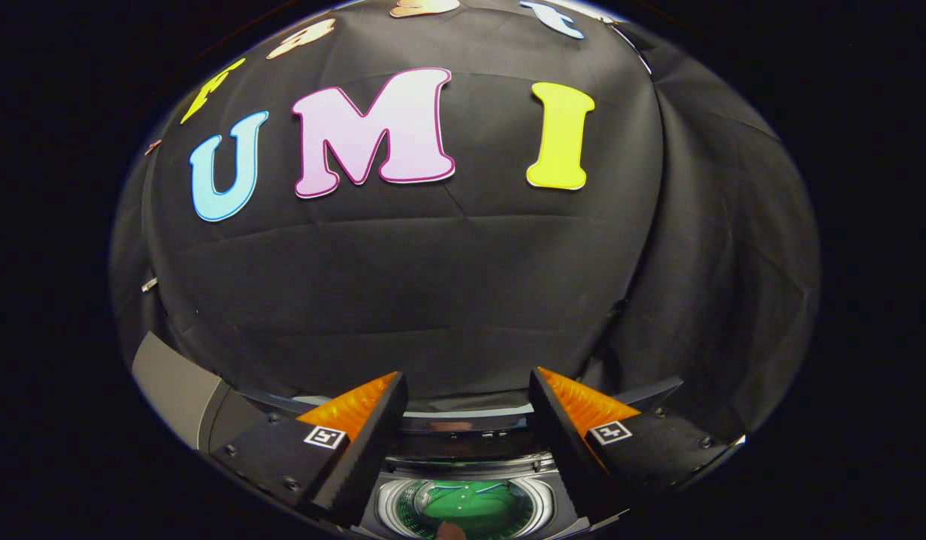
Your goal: Put the clothes into the washing machine and then close the washing machine lid.
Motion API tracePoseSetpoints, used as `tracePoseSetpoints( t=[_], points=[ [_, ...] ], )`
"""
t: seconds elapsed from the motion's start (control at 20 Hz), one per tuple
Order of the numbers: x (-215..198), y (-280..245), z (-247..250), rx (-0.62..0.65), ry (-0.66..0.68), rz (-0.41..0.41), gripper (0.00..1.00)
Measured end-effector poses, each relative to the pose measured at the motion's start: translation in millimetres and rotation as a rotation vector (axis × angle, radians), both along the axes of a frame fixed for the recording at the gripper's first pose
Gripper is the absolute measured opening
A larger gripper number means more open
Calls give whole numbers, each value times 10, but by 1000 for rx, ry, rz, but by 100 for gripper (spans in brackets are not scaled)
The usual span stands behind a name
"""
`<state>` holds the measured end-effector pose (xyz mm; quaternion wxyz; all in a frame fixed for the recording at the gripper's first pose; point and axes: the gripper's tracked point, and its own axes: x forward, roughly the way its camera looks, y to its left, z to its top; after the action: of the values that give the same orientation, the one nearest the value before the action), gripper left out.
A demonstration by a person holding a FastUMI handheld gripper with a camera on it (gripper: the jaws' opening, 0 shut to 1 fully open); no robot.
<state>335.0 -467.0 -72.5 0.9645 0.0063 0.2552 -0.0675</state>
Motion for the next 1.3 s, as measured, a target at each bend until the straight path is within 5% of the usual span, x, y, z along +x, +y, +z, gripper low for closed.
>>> tracePoseSetpoints(
  t=[1.3],
  points=[
    [-972, 91, -53, -11, -47, -8, 100]
  ],
)
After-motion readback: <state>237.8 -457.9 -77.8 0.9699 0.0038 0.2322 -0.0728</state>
